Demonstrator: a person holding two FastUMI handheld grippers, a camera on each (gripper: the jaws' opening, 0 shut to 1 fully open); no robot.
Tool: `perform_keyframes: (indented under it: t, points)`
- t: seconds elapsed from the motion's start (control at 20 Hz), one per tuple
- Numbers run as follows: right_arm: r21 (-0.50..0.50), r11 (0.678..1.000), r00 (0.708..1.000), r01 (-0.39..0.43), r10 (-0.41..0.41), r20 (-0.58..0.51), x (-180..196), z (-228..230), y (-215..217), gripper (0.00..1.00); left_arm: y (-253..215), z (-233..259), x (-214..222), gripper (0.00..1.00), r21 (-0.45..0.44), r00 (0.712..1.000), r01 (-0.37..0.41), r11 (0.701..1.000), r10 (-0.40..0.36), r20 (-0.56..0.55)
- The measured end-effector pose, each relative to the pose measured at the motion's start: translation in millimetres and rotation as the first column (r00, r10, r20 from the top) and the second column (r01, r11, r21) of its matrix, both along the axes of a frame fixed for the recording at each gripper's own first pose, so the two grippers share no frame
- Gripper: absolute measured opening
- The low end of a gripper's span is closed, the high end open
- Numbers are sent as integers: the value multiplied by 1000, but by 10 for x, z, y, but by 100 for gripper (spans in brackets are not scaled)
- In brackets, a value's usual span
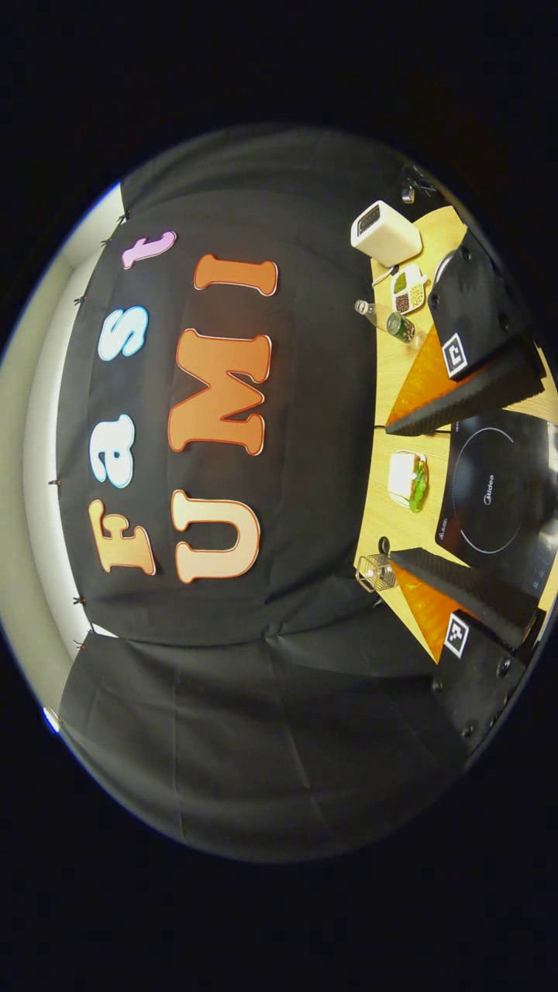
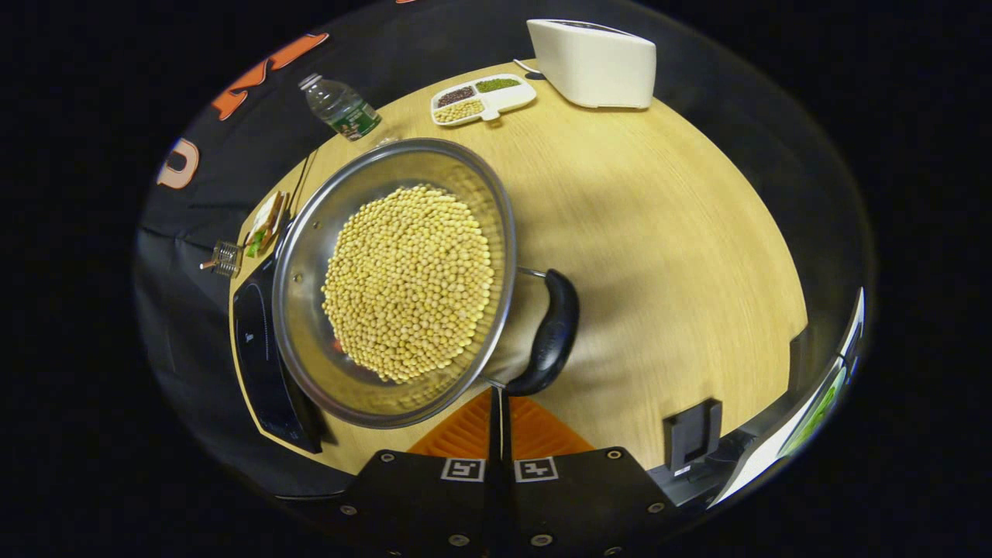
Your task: First push the handle of the pot to place it horizontally, then grasp the pot with both hands and set it on the induction cooktop.
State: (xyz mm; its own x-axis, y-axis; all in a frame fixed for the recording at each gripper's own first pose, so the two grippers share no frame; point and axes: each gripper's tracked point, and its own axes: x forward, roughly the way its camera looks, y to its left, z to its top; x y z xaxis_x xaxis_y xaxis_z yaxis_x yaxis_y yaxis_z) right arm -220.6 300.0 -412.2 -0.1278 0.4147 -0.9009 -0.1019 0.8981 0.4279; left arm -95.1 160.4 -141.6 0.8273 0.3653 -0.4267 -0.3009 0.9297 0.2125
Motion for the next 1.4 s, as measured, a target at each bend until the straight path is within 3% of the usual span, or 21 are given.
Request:
perform_keyframes:
  t: [0.6,1.15,1.2,1.4]
  points:
    - [20,1000,998,6,-5,-64,421,-134,11,0,-23,-163,-156,95,17,996,-53,998,54,-69]
    - [3,1000,999,-4,4,-50,928,-282,171,0,3,-190,-327,95,42,991,-80,996,84,-104]
    - [1,1000,999,-6,6,-46,965,-297,179,4,4,-186,-346,95,45,990,-84,995,89,-107]
    - [-12,1000,1000,-21,20,-22,1115,-351,201,0,19,-190,-436,95,52,987,-95,994,101,-122]
